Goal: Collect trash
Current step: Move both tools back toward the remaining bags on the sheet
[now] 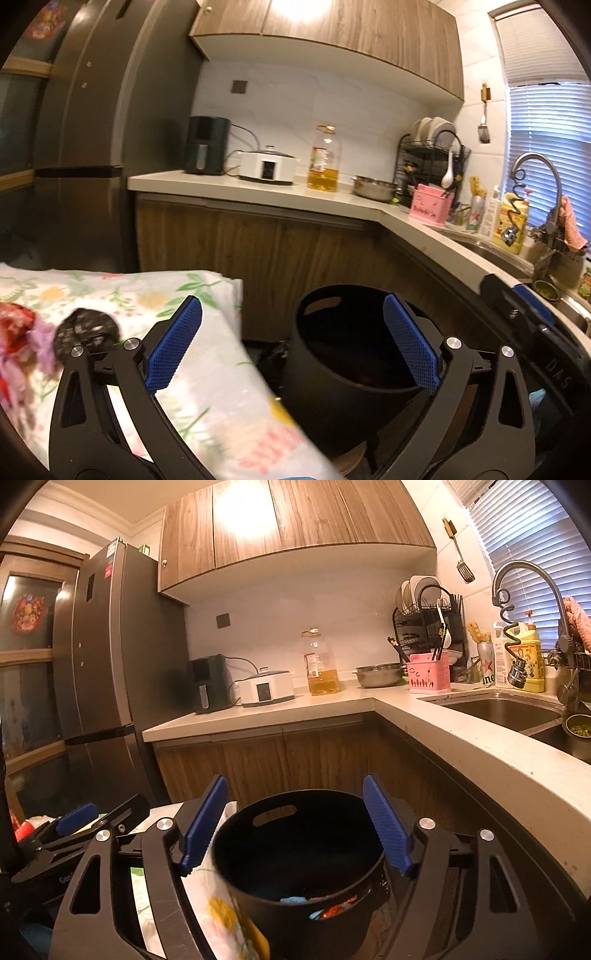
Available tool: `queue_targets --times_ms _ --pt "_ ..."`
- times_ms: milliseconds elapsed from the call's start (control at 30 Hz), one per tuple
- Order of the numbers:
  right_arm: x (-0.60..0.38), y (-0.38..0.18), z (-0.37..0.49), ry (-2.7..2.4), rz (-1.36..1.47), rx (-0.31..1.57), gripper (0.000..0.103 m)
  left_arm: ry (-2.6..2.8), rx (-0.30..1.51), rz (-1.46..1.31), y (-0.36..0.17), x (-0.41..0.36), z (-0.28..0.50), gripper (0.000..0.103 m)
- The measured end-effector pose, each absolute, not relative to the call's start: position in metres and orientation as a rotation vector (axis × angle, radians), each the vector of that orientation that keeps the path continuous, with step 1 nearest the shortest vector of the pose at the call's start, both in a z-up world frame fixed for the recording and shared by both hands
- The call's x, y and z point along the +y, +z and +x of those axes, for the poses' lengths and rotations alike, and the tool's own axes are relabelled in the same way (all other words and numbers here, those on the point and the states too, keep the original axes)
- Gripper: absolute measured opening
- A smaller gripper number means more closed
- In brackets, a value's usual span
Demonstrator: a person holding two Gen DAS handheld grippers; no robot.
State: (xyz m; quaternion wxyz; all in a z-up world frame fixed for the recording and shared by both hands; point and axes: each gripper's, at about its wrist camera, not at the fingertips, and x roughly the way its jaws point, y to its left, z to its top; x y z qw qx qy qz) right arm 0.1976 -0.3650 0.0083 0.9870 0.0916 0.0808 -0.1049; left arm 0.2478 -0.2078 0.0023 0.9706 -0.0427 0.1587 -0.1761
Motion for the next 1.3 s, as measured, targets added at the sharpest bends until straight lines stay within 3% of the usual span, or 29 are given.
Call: queue_targets --times_ms 733,1300 --pt "-0.303 0.002 0.148 -0.161 0.211 0.173 0.078 -0.161 0.307 -0.132 0.002 -0.110 0.173 0.097" --pt "-0.218 -0.017 0.166 0.017 0.201 0.231 0.078 0.059 0.314 -0.168 -0.016 -0.010 0.137 0.097"
